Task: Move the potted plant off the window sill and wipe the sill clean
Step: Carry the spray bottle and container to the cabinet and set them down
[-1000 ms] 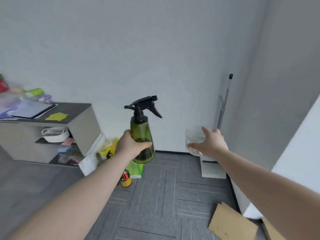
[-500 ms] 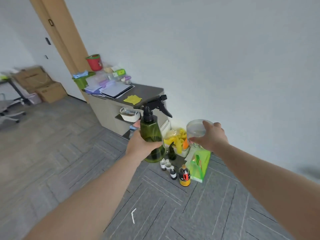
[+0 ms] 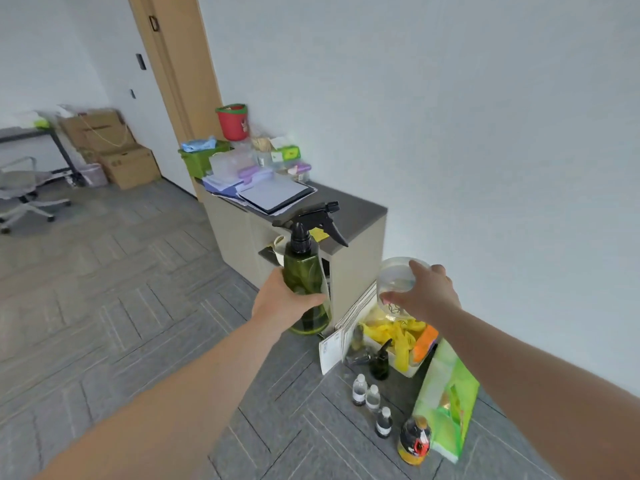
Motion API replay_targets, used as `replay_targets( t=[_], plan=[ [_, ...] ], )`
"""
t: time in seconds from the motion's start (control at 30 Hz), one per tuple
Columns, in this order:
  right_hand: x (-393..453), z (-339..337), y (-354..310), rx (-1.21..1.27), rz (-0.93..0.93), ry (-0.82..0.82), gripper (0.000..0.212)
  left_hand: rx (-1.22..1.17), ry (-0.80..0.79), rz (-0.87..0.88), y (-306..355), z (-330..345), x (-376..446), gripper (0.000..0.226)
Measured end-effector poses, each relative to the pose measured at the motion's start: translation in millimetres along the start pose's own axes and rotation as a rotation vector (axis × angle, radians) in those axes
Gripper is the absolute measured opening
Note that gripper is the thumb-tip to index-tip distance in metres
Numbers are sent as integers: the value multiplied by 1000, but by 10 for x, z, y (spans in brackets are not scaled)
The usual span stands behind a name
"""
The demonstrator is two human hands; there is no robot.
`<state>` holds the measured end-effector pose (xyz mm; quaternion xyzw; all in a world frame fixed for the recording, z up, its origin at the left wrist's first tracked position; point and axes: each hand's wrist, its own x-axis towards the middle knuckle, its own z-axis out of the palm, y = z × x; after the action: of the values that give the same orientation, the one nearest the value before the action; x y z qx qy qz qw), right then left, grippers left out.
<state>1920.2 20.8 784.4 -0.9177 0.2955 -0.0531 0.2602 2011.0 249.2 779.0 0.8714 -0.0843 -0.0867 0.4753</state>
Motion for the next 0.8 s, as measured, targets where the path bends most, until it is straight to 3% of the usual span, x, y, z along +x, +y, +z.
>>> replay_targets(
  t=[0.17, 0.33, 0.43, 0.53, 0.67, 0.8],
  plan=[
    [884, 143, -365, 5, 73, 54, 78, 87, -65, 75, 57, -105, 1251, 74],
    [1825, 319, -511, 6, 150, 80, 75, 95, -87, 106, 148, 23, 2358, 60],
    [2560, 463, -594, 10, 169, 93, 79, 113, -118, 111, 168, 154, 3092, 66],
    [3332, 626, -736, 63, 161, 104, 79, 138, -99, 101, 233, 290, 3832, 67],
    [4212, 779, -941, 80, 190, 81, 75, 159, -97, 104, 426, 378, 4741, 51],
    [4952, 852, -1146, 56, 225, 75, 73, 138, -104, 139, 623, 413, 5547, 55]
  ],
)
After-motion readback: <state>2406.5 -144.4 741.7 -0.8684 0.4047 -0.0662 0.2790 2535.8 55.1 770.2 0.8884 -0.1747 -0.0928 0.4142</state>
